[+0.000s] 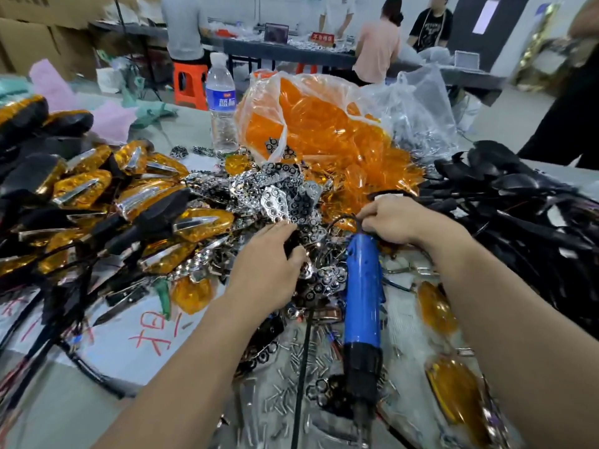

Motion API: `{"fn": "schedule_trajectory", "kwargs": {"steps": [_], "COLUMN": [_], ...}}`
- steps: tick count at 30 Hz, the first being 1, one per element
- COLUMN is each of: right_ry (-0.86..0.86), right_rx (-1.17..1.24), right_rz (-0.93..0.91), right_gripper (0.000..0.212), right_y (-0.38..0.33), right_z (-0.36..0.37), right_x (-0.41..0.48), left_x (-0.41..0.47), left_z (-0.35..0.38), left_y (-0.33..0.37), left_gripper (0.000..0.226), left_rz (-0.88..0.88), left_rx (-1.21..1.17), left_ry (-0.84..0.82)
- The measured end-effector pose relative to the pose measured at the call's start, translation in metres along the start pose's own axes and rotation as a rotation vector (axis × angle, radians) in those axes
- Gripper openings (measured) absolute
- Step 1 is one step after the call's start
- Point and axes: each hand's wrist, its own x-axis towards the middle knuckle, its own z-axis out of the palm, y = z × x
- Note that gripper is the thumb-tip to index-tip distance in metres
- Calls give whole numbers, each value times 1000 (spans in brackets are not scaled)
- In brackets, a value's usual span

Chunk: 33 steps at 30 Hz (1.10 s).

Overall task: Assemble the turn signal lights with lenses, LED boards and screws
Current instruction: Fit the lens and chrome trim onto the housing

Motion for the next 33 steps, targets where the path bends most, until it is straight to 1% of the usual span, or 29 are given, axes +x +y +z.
{"fn": "schedule_trajectory", "kwargs": {"steps": [1,2,4,5,6,7,9,10,12,13,14,16,17,18,20,21,22,23,25,26,27,29,31,33], "right_ry": [22,42,2,-15,-5,-6,23,84,238,281,259,119,74,64,103,149,218,310,517,589,646,775,917,959], "right_rx": [7,34,46,21,64,93,120,131,235,242,208,162,146,151,250,339,439,535,653,703,768,884,943,958], "right_rz": [-15,-1,45,48,71,89,106,89,77,74,62,55,57,66,107,128,141,162,173,160,137,108,108,117], "right_gripper": [31,35,51,56,58,55,41,36,29,25,24,34,39,42,44,42,39,39,40,40,40,38,34,31], "right_y": [5,9,14,16,15,14,7,4,-6,-12,-19,-31,-36,-38,-42,-43,-44,-43,-41,-41,-41,-43,-40,-34], "right_z": [-2,-1,7,12,14,12,5,4,5,8,12,21,24,27,30,32,34,36,39,42,45,51,59,66], "right_x": [-1,-3,-6,-9,-12,-14,-14,-10,1,10,18,33,38,45,52,53,52,50,39,31,22,1,-17,-24], "left_x": [-1,-2,-2,-3,-3,-3,-5,-6,-7,-7,-6,-4,-3,-2,-1,0,0,0,-1,-1,-1,-2,-5,-8], "left_z": [0,-1,-4,-5,-6,-6,-6,-6,-5,-5,-5,-6,-7,-7,-7,-8,-9,-10,-13,-14,-14,-15,-15,-14], "left_y": [0,1,5,7,8,9,9,9,8,8,7,6,5,4,3,2,2,3,5,6,7,8,8,7], "left_gripper": [51,49,44,41,37,34,34,35,36,36,35,37,41,46,61,67,69,65,41,27,18,15,16,18], "left_rz": [-12,-27,-39,-26,3,40,90,101,126,128,117,52,19,0,-34,-54,-62,-55,-9,13,18,-29,-44,-28], "left_rx": [8,19,50,62,74,92,140,159,177,168,145,83,64,47,-18,-54,-74,-73,-29,-19,-24,-40,26,118], "left_ry": [21,47,107,132,153,166,169,164,164,168,173,185,187,190,192,185,175,171,234,277,304,334,385,368]}}
